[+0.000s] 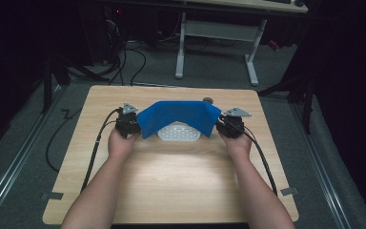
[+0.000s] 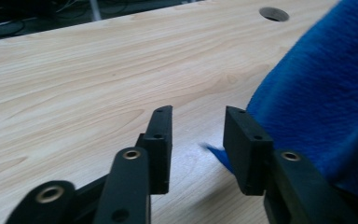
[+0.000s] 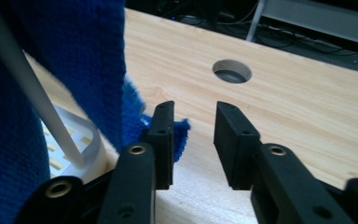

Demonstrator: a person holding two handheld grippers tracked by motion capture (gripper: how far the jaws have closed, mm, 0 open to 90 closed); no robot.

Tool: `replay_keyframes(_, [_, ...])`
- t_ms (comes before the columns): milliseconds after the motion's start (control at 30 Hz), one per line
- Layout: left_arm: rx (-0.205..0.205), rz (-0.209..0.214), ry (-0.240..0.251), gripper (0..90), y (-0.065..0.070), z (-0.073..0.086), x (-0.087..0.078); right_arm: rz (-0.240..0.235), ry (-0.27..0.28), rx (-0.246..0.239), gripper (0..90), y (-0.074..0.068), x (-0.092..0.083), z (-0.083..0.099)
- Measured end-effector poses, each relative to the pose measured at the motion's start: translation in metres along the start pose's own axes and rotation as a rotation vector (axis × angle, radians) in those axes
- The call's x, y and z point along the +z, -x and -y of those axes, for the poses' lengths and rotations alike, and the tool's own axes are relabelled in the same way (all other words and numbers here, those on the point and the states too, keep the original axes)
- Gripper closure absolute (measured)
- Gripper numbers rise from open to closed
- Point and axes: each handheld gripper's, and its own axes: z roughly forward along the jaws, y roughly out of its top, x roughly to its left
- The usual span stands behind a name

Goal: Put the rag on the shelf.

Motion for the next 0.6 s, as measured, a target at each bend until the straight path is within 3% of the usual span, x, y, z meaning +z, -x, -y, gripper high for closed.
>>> replay_keyframes(100, [-0.024,-0.007,0.005,60.5,-0.004,0.005,-0.005,0.003,0.003,0.007,64.9,0.001,-0.005,-0.002])
replay_keyframes(600, [-0.018,-0.020,0.019,58.8,-0.006,0.018,-0.022,0.039,0.003,0.029,58.7,0.010,-0.021,0.010])
